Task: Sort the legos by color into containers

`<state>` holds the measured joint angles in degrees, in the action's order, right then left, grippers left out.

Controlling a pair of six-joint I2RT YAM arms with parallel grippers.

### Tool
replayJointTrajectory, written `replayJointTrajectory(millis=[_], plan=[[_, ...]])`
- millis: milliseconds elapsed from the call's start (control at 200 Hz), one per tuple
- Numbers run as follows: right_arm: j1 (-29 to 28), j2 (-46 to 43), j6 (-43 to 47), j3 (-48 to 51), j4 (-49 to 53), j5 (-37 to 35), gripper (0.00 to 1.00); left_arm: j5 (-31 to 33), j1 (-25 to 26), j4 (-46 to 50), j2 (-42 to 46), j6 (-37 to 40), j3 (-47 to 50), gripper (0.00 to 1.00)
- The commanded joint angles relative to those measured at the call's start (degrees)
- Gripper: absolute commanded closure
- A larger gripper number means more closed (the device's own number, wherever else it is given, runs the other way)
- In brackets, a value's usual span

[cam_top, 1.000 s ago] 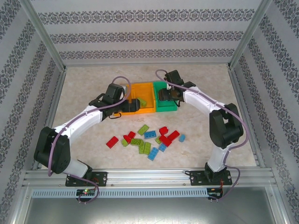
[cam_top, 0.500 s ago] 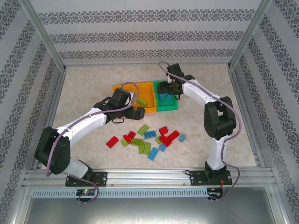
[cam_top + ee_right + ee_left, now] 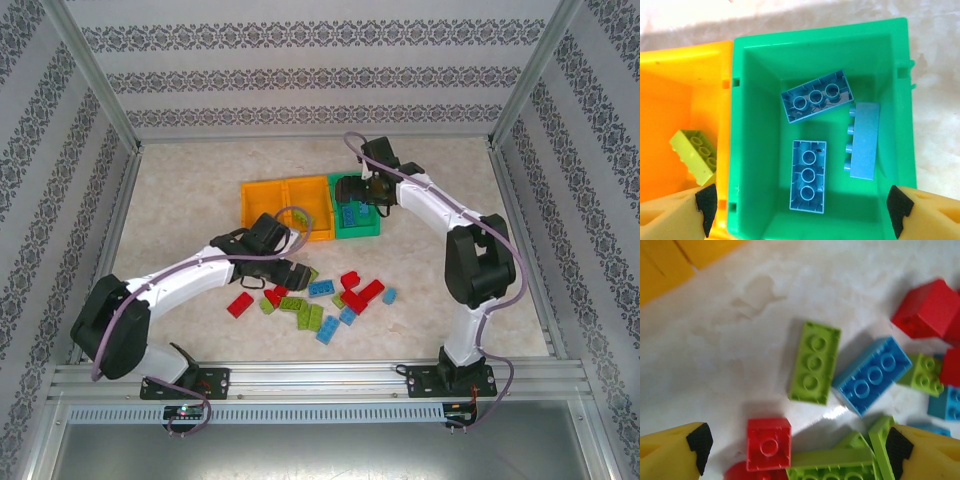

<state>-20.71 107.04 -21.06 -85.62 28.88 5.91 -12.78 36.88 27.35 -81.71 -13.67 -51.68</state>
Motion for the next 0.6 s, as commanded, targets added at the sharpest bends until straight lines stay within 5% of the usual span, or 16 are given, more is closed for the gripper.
replayJointTrajectory(millis=[0,595], plan=[[1.0,-3.6,0.5,2.8,-0.1,0.2,0.10,-3.7,1.5,4.0,2.7,2.1,1.7,0.10],[2.5,-6.6,0.0,9.8,-1.6,1.2,0.09,-2.3,10.4,3.6,3.6,-26.3,5.7,0.09]])
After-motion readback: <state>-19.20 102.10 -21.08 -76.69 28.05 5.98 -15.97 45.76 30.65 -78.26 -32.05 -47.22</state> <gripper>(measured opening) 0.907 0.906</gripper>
